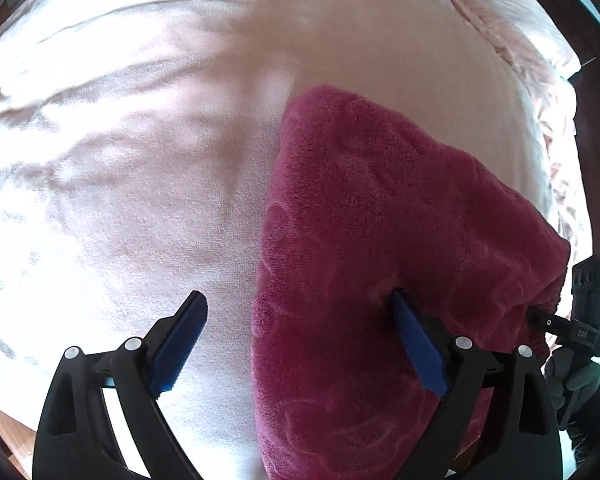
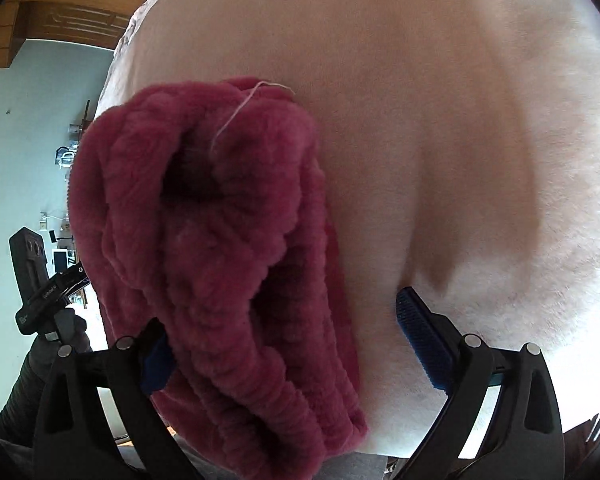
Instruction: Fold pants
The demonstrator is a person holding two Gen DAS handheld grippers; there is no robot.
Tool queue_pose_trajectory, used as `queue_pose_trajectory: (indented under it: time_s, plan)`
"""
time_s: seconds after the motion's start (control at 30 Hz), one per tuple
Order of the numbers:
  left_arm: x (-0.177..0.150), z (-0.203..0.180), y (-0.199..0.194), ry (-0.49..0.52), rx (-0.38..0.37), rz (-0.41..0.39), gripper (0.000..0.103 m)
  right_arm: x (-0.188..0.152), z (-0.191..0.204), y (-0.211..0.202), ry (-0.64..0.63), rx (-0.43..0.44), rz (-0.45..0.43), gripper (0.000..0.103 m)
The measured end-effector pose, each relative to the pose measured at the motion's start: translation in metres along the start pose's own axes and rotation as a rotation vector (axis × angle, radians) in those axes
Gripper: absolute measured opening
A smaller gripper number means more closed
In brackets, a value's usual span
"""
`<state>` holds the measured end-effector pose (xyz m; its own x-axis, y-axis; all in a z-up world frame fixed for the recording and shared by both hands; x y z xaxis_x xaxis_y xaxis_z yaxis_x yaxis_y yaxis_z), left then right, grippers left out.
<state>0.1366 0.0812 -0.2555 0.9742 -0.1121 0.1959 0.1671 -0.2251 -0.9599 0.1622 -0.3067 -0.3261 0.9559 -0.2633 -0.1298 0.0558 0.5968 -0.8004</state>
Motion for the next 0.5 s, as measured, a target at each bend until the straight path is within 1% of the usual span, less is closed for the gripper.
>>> queue_pose_trajectory:
  time_s: [0.23, 0.27, 0.3, 0.4, 0.5]
  plan:
    - [0.006, -0.012, 0.002, 0.044, 0.038, -0.002, 0.092, 0.013, -0.003, 0.011, -0.018, 0.018, 0.023, 0.101]
    - [0.007, -0.013, 0.003, 0.047, 0.039, -0.002, 0.092, 0.017, -0.002, 0.014, -0.021, 0.02, 0.023, 0.101]
    - [0.008, -0.014, 0.004, 0.049, 0.039, -0.003, 0.092, 0.012, -0.011, 0.008, -0.024, 0.023, 0.023, 0.101]
    - [0.016, -0.023, 0.012, 0.05, 0.032, -0.004, 0.092, 0.015, -0.013, 0.013, -0.027, 0.032, 0.02, 0.101]
    - [0.017, -0.023, 0.018, 0.046, 0.019, -0.001, 0.092, 0.017, -0.015, 0.016, -0.027, 0.035, 0.02, 0.101]
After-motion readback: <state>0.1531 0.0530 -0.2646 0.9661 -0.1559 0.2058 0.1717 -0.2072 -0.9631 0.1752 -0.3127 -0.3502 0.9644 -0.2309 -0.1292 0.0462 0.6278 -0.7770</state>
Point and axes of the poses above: each gripper's, at about its wrist camera, not at the fingertips, and y roughly the way its jaws point, z to its left, x to its top, the point moved 3 cm from there along y, roughly the way its jaws point, and after that the axes turned 8 degrees about y, right-handed, at the moved point
